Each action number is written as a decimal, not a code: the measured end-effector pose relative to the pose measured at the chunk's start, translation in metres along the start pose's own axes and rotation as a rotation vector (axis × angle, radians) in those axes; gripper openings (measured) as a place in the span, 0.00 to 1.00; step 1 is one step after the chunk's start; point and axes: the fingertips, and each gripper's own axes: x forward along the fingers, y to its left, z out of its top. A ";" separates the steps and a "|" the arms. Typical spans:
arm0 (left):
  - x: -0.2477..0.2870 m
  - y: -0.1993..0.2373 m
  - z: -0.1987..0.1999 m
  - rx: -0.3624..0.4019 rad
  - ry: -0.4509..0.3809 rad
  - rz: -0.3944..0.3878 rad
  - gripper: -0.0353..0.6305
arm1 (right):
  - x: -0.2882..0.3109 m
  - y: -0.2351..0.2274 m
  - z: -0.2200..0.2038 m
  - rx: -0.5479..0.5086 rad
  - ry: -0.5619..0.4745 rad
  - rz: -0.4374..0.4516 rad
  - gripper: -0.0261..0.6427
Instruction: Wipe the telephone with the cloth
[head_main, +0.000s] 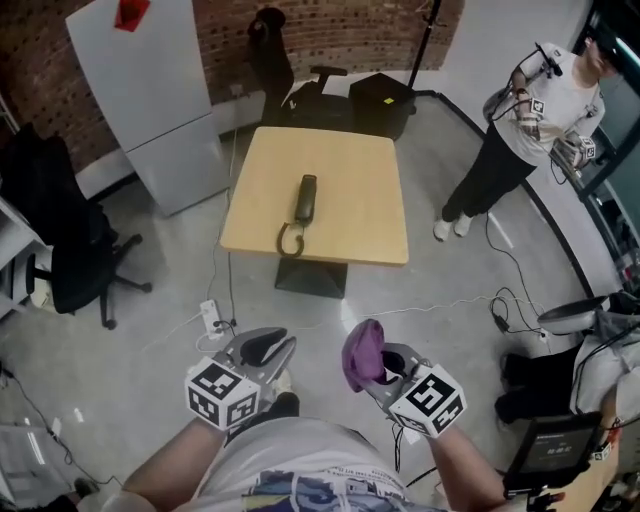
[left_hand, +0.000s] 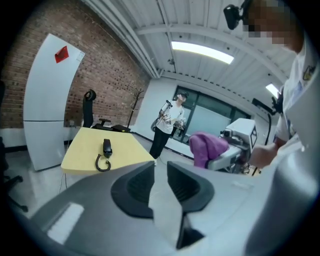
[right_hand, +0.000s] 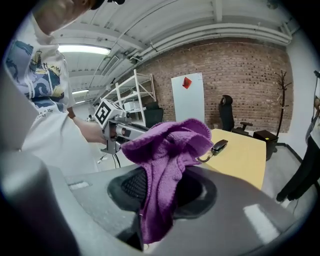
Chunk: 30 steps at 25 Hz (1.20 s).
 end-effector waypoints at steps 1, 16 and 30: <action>0.001 0.012 0.003 -0.002 0.004 -0.002 0.16 | 0.009 -0.007 0.006 0.004 0.003 -0.004 0.21; 0.048 0.139 0.025 0.015 0.032 0.161 0.25 | 0.098 -0.083 0.068 -0.042 0.035 0.047 0.21; 0.187 0.223 0.038 0.007 0.127 0.367 0.34 | 0.119 -0.235 0.089 -0.102 0.059 0.130 0.21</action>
